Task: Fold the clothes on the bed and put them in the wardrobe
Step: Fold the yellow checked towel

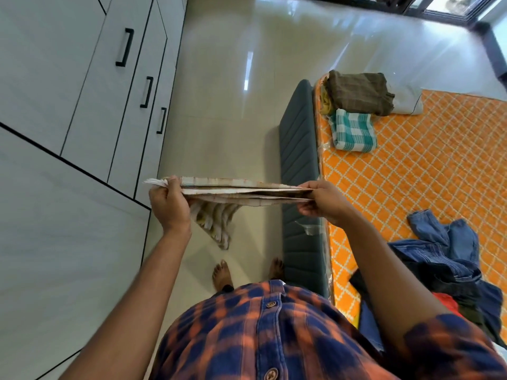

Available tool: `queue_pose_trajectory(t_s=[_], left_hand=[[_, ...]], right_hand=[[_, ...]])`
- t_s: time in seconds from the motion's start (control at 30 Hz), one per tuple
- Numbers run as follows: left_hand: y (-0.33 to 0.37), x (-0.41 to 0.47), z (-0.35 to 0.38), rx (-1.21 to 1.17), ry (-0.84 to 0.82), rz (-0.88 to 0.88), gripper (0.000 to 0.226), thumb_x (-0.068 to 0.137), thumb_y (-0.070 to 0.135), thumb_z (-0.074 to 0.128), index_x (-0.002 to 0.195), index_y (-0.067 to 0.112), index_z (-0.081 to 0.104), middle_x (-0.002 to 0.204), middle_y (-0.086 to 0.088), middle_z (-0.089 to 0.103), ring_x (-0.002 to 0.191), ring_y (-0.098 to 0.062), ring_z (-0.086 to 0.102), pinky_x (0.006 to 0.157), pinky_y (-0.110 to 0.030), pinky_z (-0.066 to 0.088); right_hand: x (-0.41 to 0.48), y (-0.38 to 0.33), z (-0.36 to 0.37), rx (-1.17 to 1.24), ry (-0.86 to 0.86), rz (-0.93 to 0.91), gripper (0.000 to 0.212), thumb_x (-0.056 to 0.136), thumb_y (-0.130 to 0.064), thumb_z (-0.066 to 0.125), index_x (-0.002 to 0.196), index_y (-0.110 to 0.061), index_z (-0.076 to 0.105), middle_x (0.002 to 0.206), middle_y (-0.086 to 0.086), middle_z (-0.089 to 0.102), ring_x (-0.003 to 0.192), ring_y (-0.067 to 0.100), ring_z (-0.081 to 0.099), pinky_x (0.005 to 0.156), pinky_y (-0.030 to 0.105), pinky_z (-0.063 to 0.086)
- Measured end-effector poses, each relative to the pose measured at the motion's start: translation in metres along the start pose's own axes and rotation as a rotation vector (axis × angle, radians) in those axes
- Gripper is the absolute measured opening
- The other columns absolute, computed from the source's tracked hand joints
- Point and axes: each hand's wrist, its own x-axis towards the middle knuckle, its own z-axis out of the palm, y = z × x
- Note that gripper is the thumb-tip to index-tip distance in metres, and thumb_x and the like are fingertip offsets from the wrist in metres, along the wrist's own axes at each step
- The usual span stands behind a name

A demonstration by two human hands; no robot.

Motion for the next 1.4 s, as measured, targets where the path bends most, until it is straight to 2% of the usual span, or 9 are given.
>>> queue_pose_trajectory(t_s=[0.07,0.23,0.43,0.6,0.8,1.0,1.17,1.3,1.4], left_hand=[[0.007,-0.003,0.0,-0.023,-0.056,0.074,0.01,0.094,0.02,0.059,0.091,0.014,0.067,0.091,0.001,0.067,0.078,-0.004,0.063,0.073,-0.033,0.055],[0.037,-0.017,0.03,-0.108,-0.236,0.158,0.032,0.096,0.017,0.059,0.065,0.022,0.065,0.058,0.015,0.062,0.06,0.0,0.059,0.059,-0.022,0.047],[0.078,-0.033,0.123,0.083,-0.37,0.275,0.032,0.098,0.035,0.056,0.071,0.019,0.064,0.072,0.003,0.065,0.071,-0.014,0.064,0.071,-0.038,0.057],[0.158,-0.044,0.288,0.155,-0.596,0.282,0.042,0.084,0.059,0.051,0.079,0.021,0.067,0.092,-0.006,0.074,0.088,-0.026,0.072,0.083,-0.05,0.06],[0.276,-0.149,0.49,-0.045,-0.893,0.254,0.027,0.093,0.046,0.055,0.085,0.02,0.058,0.112,-0.012,0.068,0.103,-0.032,0.067,0.091,-0.05,0.057],[0.372,-0.276,0.557,-0.218,-0.999,0.43,0.021,0.101,0.034,0.057,0.085,0.02,0.063,0.097,-0.003,0.072,0.094,-0.022,0.071,0.085,-0.041,0.061],[0.328,-0.291,0.574,-0.074,-1.02,0.475,0.021,0.099,0.04,0.057,0.091,0.022,0.064,0.104,-0.006,0.072,0.099,-0.022,0.069,0.091,-0.045,0.058],[0.223,-0.271,0.565,0.218,-1.057,0.511,0.029,0.102,0.036,0.052,0.084,0.017,0.061,0.096,-0.01,0.066,0.093,-0.028,0.066,0.084,-0.036,0.056],[0.128,-0.236,0.544,0.503,-1.116,0.462,0.034,0.104,0.033,0.051,0.102,0.004,0.068,0.103,-0.019,0.068,0.098,-0.029,0.065,0.082,-0.034,0.052]], right_hand=[[-0.013,0.001,-0.012,0.099,-0.036,0.0,0.035,0.1,0.005,0.037,0.099,-0.008,0.069,0.072,0.015,0.066,0.056,0.017,0.064,0.052,0.023,0.056],[-0.043,0.004,-0.049,0.268,0.051,-0.058,0.031,0.099,0.007,0.039,0.1,-0.003,0.069,0.063,0.014,0.067,0.046,0.013,0.061,0.042,0.018,0.049],[-0.05,0.002,-0.12,-0.006,0.25,-0.047,0.031,0.097,0.005,0.038,0.099,-0.002,0.069,0.052,0.009,0.059,0.035,0.012,0.045,0.034,0.019,0.031],[-0.052,-0.05,-0.225,0.23,0.536,-0.118,0.039,0.092,0.008,0.039,0.089,-0.014,0.071,0.045,0.007,0.059,0.032,0.01,0.049,0.034,0.014,0.034],[-0.063,-0.115,-0.399,0.777,0.915,-0.405,0.026,0.093,-0.002,0.05,0.085,-0.014,0.071,0.069,0.004,0.068,0.059,0.018,0.065,0.052,0.028,0.054],[-0.137,-0.149,-0.507,0.773,1.156,-0.74,0.036,0.1,-0.009,0.04,0.1,-0.025,0.073,0.095,0.002,0.064,0.076,0.016,0.061,0.06,0.023,0.052],[-0.145,-0.097,-0.505,0.682,1.259,-0.699,0.041,0.1,-0.004,0.037,0.1,-0.026,0.072,0.094,0.002,0.066,0.068,0.012,0.061,0.054,0.019,0.049],[-0.097,0.008,-0.451,0.585,1.32,-0.46,0.041,0.094,0.002,0.038,0.104,-0.02,0.072,0.097,0.013,0.069,0.059,0.02,0.061,0.046,0.02,0.044],[-0.052,0.102,-0.385,0.477,1.257,-0.109,0.044,0.093,-0.001,0.039,0.096,-0.027,0.074,0.107,0.015,0.073,0.075,0.03,0.07,0.063,0.035,0.055]])
